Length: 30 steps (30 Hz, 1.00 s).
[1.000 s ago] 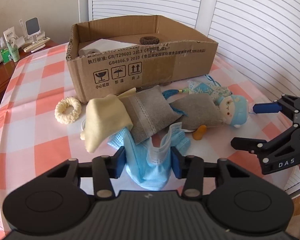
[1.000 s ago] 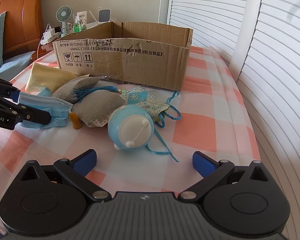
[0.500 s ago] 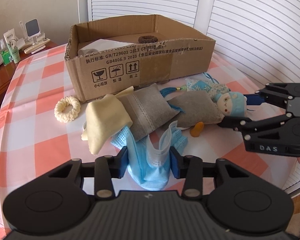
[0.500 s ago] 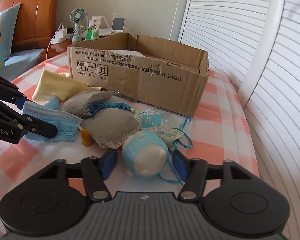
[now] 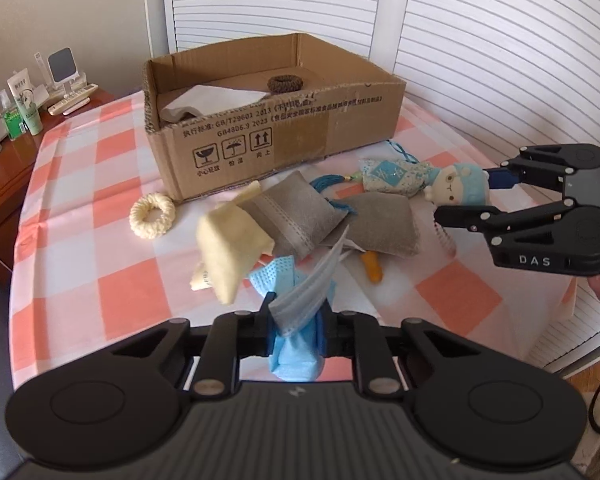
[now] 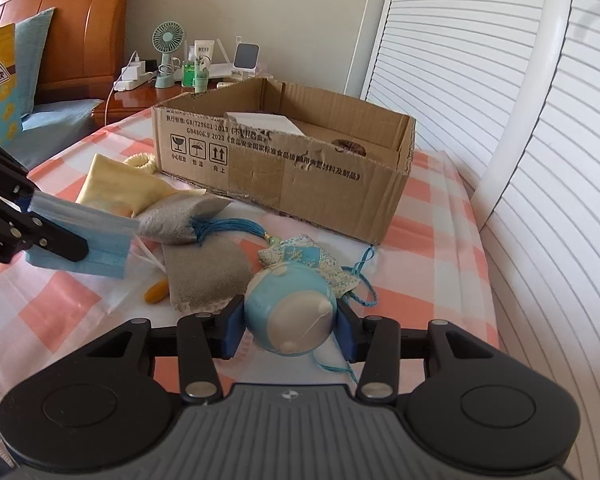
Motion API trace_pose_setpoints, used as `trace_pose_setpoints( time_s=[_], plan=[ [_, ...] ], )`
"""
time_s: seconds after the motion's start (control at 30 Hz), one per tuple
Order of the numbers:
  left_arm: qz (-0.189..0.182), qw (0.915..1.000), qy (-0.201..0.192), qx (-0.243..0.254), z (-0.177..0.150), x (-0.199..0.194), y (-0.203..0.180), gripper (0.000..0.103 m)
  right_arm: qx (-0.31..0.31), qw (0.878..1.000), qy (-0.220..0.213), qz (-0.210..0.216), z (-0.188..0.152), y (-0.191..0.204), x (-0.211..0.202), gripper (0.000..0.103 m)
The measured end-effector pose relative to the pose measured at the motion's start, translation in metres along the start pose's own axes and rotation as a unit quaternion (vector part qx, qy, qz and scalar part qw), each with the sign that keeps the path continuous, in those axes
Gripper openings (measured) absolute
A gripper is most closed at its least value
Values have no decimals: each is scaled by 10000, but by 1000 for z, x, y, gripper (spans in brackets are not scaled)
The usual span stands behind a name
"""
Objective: Organize soft objects
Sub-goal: 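Lift the blue mask into the box and open the left tool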
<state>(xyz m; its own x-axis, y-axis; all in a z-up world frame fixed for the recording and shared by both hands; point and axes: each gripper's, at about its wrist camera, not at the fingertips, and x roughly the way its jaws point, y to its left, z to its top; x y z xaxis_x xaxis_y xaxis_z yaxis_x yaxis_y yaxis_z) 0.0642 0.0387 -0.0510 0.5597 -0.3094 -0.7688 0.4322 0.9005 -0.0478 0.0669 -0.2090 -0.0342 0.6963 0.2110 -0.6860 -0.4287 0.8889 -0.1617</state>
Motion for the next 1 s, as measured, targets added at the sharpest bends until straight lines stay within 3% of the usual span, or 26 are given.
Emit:
trace_pose_setpoints(
  time_s=[0.6, 1.0],
  plan=[
    [253, 9979, -547, 254, 34, -57, 9, 16, -92, 9994, -339, 65, 23, -7, -35, 51],
    [400, 9963, -709, 264, 77, -64, 28, 16, -63, 9984, -547, 126, 47, -16, -42, 51]
  ],
)
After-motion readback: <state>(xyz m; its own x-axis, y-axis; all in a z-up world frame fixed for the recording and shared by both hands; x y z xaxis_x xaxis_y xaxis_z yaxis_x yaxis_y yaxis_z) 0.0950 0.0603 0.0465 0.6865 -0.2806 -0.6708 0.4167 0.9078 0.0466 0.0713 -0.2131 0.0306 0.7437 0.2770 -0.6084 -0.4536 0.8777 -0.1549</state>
